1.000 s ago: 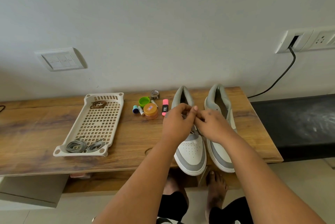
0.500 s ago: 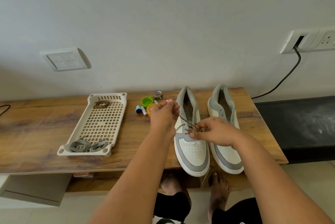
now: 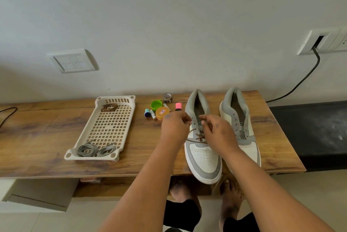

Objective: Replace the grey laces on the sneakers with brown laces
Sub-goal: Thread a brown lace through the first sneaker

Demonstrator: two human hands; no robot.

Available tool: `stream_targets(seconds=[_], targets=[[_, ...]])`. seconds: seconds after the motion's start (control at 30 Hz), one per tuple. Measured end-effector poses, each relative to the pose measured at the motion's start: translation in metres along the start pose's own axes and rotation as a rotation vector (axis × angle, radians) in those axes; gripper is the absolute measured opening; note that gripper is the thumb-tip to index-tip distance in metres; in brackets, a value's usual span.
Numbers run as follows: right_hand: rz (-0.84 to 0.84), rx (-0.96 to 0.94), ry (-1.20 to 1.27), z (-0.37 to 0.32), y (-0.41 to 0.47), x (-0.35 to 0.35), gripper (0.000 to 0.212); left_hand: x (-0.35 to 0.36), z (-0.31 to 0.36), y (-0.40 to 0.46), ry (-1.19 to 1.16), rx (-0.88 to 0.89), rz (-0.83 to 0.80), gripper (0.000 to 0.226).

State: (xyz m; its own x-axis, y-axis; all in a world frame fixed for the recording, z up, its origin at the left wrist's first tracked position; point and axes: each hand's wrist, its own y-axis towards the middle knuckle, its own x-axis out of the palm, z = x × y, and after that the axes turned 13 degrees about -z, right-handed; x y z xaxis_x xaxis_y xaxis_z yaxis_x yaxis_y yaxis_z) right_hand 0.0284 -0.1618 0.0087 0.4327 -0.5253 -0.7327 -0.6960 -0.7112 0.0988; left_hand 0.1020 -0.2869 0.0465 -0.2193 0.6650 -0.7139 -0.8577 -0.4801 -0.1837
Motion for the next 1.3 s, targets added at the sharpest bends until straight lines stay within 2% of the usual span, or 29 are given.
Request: stream_targets(seconds=[0.3,0.57,0.73,0.87,1.1,1.23,1.3], targets=[[-0.041,0.060,0.148,0.000,0.002,0.004,0.028,0.012,-0.006,0.004,-0.139,0.024,0.031,0.005],[-0.127,0.070,0.096,0.001,0.005,0.005,0.028,0.017,-0.009,0.006,-0.248,-0.060,0.014,0.010],[-0.171,0.060,0.064,0.003,0.005,0.006,0.024,0.011,-0.016,0.006,-0.405,-0.066,-0.108,0.005],[-0.200,0.069,0.059,0.004,0.006,0.007,0.026,0.005,-0.017,0.004,-0.346,-0.030,-0.181,0.012],[-0.321,0.106,0.053,0.002,0.008,0.003,0.035,0.012,-0.010,0.006,-0.054,0.018,-0.040,0.008],[-0.294,0.077,0.028,0.006,0.007,0.004,0.029,0.015,-0.009,0.007,0.008,0.017,-0.020,0.008],[-0.251,0.055,0.012,0.006,0.007,0.005,0.022,0.012,-0.008,0.006,0.017,0.060,-0.035,0.021]])
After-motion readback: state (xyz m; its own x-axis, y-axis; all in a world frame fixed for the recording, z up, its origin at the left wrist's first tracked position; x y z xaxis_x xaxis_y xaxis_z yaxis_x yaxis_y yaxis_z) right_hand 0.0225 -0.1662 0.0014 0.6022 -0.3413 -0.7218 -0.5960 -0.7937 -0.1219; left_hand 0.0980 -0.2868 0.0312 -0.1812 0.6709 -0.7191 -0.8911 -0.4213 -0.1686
